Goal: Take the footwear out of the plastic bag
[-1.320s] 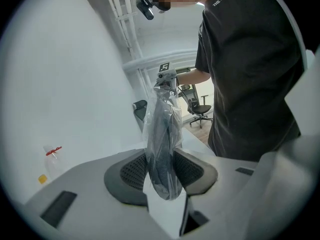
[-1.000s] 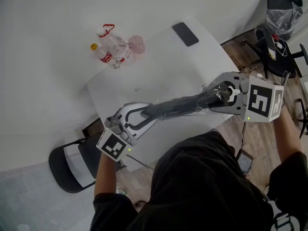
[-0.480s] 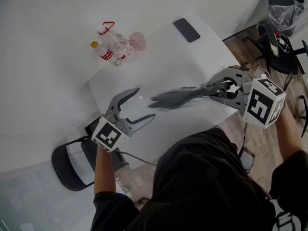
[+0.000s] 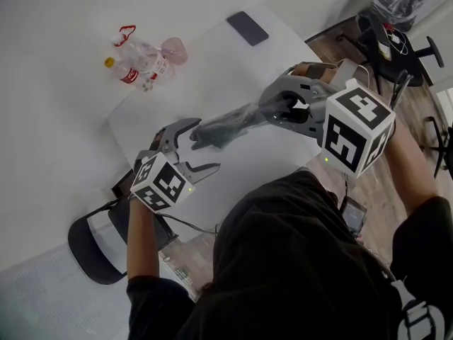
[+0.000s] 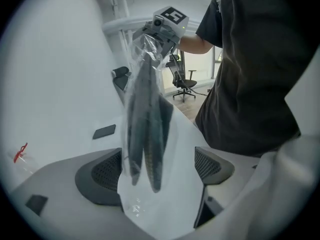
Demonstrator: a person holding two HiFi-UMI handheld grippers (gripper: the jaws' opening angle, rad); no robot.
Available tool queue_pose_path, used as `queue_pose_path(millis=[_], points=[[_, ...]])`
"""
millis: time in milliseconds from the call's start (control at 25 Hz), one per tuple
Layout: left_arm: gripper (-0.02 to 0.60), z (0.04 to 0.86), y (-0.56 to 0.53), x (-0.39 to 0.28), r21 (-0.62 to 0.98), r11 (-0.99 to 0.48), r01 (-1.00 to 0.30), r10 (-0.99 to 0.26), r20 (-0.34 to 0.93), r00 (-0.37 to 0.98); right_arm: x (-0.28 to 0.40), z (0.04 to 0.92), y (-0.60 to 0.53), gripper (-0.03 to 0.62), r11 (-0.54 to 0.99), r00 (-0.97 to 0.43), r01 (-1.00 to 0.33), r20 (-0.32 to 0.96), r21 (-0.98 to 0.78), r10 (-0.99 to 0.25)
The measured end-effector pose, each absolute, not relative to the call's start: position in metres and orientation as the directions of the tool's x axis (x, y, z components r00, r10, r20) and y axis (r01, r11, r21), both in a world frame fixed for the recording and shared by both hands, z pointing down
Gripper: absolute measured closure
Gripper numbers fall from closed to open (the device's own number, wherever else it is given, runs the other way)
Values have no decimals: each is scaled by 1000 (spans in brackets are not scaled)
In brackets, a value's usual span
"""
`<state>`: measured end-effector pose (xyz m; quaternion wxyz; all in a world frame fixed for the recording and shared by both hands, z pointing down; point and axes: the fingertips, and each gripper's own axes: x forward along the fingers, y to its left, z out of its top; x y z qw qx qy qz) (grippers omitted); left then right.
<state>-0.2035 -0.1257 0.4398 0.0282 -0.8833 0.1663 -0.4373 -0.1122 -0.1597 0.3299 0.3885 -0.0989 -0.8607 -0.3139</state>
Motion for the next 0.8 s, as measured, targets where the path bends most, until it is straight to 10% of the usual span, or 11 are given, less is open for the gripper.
queue_pose_path(millis=[520,640,800], points=[[147,445,-127,-180,-187,-942,-278,-313,784,535,-123,310,-139,513,808,-737,439,673,394,72],[409,443,-128,-182,-237,-932,-275,-350,787,508,-123,312,-138,513,818,-736,443,670,368,97],[434,440,-129,-189,-242,-927,-286,-358,797,487,-125,314,-138,511,824,-737,435,669,362,95]])
